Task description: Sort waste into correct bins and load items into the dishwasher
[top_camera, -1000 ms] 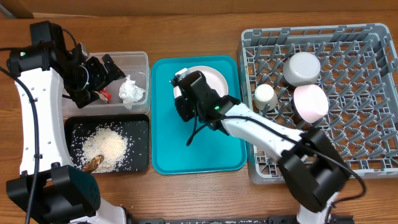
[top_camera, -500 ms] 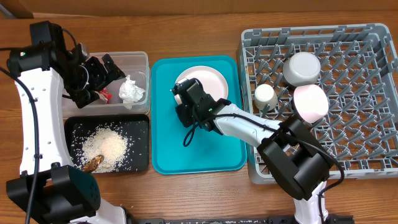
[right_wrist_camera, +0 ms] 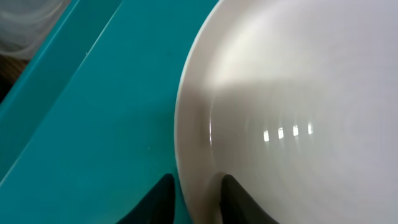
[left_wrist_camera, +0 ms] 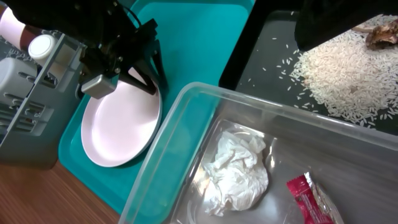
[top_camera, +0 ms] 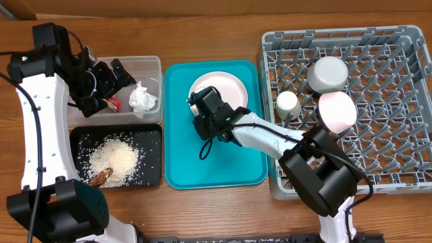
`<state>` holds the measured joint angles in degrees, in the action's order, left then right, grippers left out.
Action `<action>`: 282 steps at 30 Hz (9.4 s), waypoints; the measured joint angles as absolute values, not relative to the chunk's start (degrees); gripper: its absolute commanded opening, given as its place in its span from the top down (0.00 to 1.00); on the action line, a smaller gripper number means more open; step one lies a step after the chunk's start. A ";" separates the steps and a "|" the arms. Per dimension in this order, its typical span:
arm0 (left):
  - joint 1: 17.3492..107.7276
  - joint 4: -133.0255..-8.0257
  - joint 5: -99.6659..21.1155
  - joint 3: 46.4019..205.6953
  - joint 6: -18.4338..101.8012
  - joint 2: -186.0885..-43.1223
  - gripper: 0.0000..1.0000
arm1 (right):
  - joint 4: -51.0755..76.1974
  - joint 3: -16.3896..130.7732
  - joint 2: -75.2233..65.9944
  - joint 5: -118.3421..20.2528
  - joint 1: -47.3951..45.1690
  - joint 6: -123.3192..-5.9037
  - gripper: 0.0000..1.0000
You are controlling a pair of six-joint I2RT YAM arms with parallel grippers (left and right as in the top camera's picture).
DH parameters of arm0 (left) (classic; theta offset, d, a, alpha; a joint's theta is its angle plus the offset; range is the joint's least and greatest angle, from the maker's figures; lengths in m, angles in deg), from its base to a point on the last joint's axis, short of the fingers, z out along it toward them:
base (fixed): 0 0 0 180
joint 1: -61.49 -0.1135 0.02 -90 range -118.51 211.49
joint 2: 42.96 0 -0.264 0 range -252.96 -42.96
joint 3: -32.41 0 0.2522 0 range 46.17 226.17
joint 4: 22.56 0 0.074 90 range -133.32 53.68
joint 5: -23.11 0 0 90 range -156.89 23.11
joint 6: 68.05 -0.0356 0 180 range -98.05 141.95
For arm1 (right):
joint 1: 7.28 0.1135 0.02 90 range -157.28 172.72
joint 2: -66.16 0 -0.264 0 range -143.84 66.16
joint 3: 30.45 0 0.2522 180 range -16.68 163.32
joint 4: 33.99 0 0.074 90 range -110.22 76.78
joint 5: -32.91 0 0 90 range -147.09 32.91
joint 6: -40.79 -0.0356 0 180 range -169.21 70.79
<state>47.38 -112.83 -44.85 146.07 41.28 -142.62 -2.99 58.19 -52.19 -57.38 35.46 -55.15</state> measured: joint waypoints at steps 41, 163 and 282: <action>47.38 -112.83 -44.87 146.07 41.28 -142.62 0.00 | 0.00 58.27 -25.89 -59.87 34.07 -60.63 0.96; 47.36 -112.83 -44.89 146.07 41.28 -142.62 0.00 | 28.37 65.36 -18.44 -53.12 -22.57 -58.14 0.00; 47.38 -112.83 -45.05 146.09 41.28 -142.62 0.00 | -15.19 -15.62 65.27 -55.37 2.83 -45.27 0.00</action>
<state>47.38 -112.83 -45.05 146.09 41.28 -142.62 -15.19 -15.62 65.27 -55.37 2.83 -45.27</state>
